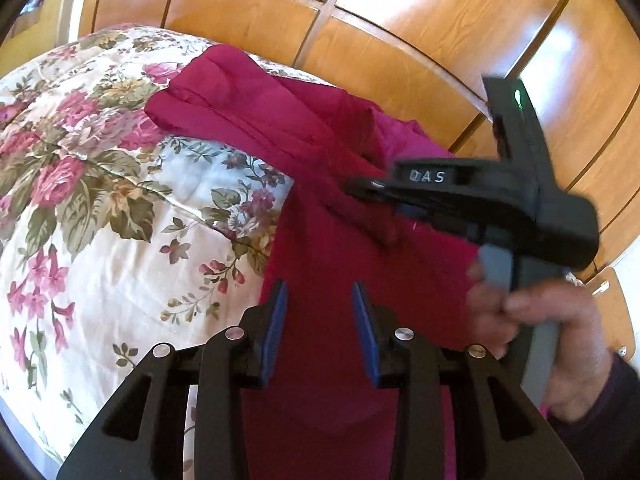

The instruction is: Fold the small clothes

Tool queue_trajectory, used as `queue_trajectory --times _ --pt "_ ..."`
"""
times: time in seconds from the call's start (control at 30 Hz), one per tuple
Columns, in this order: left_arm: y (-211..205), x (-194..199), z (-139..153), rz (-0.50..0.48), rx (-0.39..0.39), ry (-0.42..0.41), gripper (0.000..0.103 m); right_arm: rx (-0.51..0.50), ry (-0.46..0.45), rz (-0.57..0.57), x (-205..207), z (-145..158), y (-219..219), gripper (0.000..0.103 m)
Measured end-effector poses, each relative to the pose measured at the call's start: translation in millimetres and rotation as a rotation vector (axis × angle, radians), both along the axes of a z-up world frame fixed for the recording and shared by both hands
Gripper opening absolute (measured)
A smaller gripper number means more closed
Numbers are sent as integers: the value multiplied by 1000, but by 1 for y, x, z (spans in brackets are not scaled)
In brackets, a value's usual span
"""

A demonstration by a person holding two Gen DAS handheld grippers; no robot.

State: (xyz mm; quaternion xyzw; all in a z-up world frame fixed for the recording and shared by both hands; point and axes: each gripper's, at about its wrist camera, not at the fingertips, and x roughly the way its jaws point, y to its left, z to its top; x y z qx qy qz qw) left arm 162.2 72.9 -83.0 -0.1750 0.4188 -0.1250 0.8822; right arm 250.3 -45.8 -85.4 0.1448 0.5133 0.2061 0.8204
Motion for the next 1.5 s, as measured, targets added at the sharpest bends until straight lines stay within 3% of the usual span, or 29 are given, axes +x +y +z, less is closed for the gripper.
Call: queue_trajectory --times 0.1,0.23,0.33,0.47,0.73,0.8,0.87,1.0,1.2,1.33,1.5 --pt "-1 1 2 4 2 -1 33 25 -117 -22 -6 43 -20 6" --pt "-5 6 2 14 21 7 33 58 -262 -119 -12 104 -79 6" --pt "-8 6 1 18 39 7 33 37 -313 -211 -12 124 -126 6" --pt "-13 5 -1 20 84 7 33 -12 -278 -335 -12 109 -192 6" --pt "-14 10 -1 29 140 39 33 -124 -40 -517 -18 13 -277 6" --pt "-15 12 4 35 147 59 33 -105 -2 -517 -22 -3 -286 12" --pt "-17 14 16 34 138 45 33 -88 -14 -541 -35 -3 -292 47" --pt "-35 20 51 -16 139 -82 33 -96 -89 -567 -54 19 -299 49" --pt "-73 68 71 -72 159 -180 33 -83 -192 -444 -49 45 -262 57" --pt "-91 116 63 -70 161 -140 33 -165 -178 -396 -26 25 -241 67" --pt "-91 172 30 -23 204 -40 33 -250 -142 -421 -11 -17 -237 76"
